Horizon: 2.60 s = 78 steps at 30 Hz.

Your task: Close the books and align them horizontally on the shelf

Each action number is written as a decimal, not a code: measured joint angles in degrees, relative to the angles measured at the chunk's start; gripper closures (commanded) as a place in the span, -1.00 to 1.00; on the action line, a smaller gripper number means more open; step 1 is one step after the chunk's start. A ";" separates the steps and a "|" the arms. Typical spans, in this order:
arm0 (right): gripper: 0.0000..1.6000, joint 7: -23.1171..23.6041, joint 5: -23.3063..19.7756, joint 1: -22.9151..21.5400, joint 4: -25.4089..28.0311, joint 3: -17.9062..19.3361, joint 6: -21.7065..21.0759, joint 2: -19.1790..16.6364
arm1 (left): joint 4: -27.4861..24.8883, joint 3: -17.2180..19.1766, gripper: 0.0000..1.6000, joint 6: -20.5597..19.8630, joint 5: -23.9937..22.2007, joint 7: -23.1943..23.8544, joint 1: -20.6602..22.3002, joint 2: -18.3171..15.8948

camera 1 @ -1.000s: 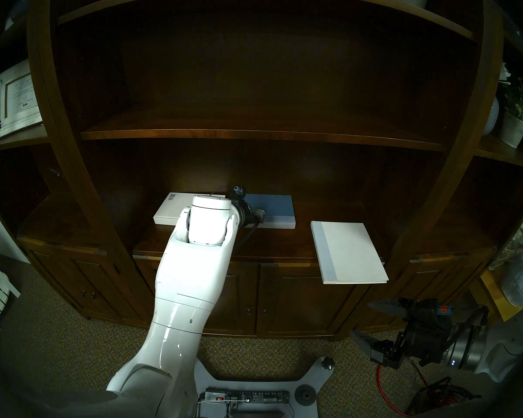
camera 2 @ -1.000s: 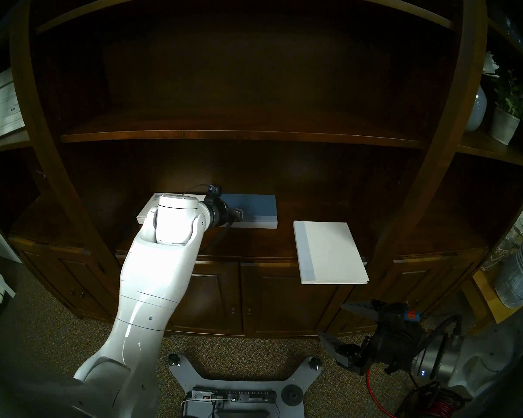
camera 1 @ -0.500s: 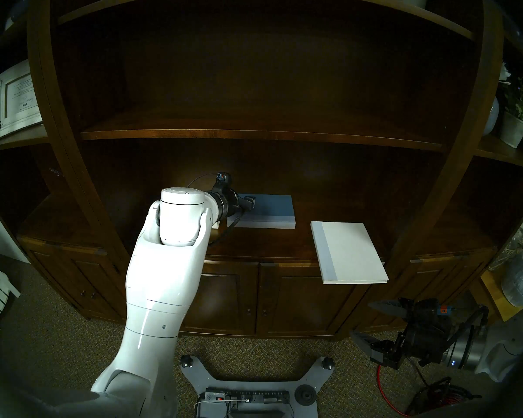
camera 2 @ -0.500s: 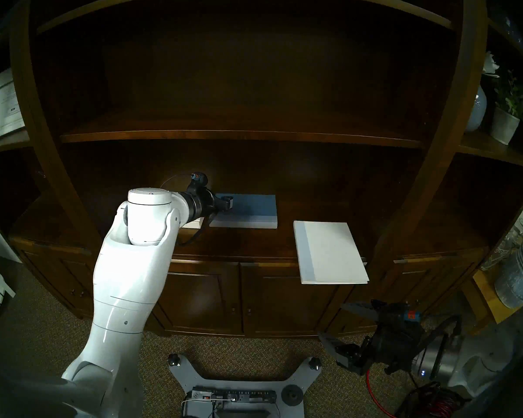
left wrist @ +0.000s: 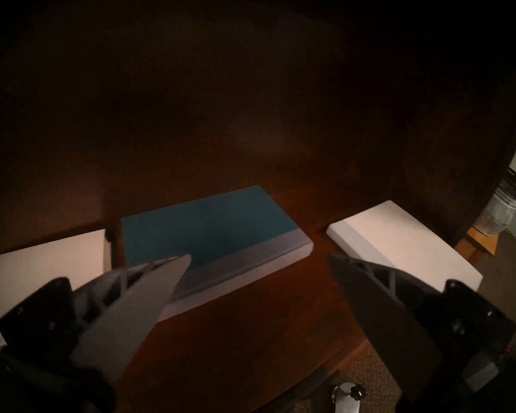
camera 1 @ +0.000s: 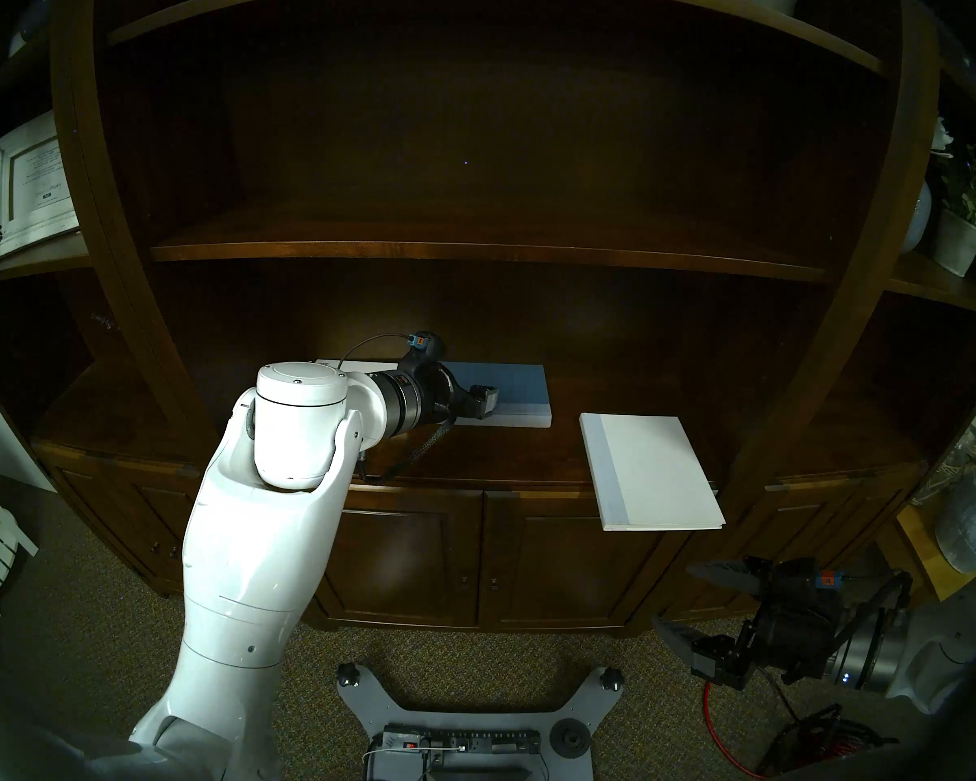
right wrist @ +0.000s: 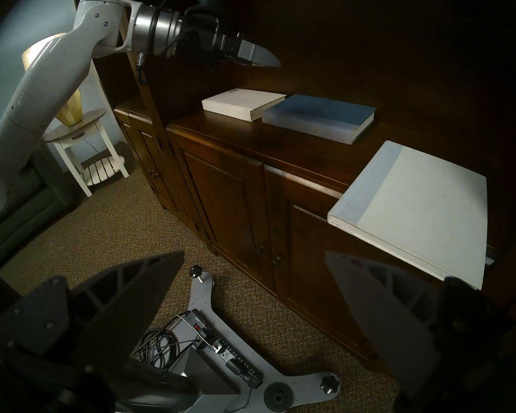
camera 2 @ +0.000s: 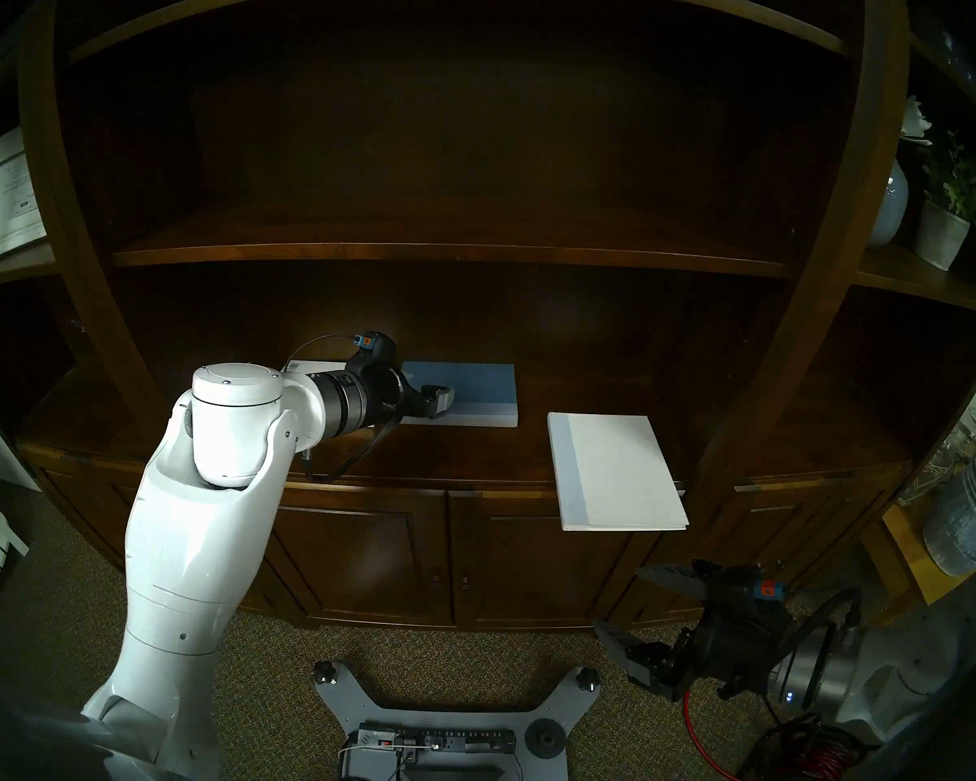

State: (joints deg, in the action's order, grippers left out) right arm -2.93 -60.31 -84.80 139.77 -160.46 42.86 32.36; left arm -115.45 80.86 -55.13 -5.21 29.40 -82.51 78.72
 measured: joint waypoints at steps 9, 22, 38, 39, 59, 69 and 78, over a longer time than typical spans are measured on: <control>-1.00 -0.02 0.02 -0.01 0.00 -0.04 0.10 -0.01 | 0.61 -4.30 -1.00 0.02 -1.30 8.21 1.98 -5.67; -1.00 -0.06 0.07 -0.02 0.00 -0.11 0.17 -0.02 | 3.84 -6.74 -1.00 0.42 -1.52 14.95 5.06 -11.09; -1.00 -0.09 0.13 -0.05 0.00 -0.14 0.26 -0.03 | 5.06 -7.16 -1.00 1.65 -1.53 18.71 7.18 -14.06; -1.00 -0.04 0.13 -0.06 0.00 -0.04 0.24 -0.06 | 5.09 -7.18 -1.00 1.69 -1.53 18.82 7.24 -14.13; -1.00 0.52 -7.39 1.90 0.00 0.76 -7.20 -2.27 | 5.53 -7.35 -1.00 2.21 -1.48 20.27 7.84 -14.42; -1.00 -2.73 -14.32 1.75 0.00 4.83 -16.50 -3.14 | 5.75 -7.40 -1.00 2.43 -1.44 20.78 8.08 -14.40; -1.00 -8.74 -21.48 0.47 0.06 12.45 -26.21 -4.66 | 5.84 -7.41 -1.00 2.53 -1.42 21.02 8.16 -14.38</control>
State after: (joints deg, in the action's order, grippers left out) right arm -11.66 -81.79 -84.33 139.83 -148.01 16.65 27.70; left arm -109.61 73.45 -52.60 -6.63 50.43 -74.35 64.34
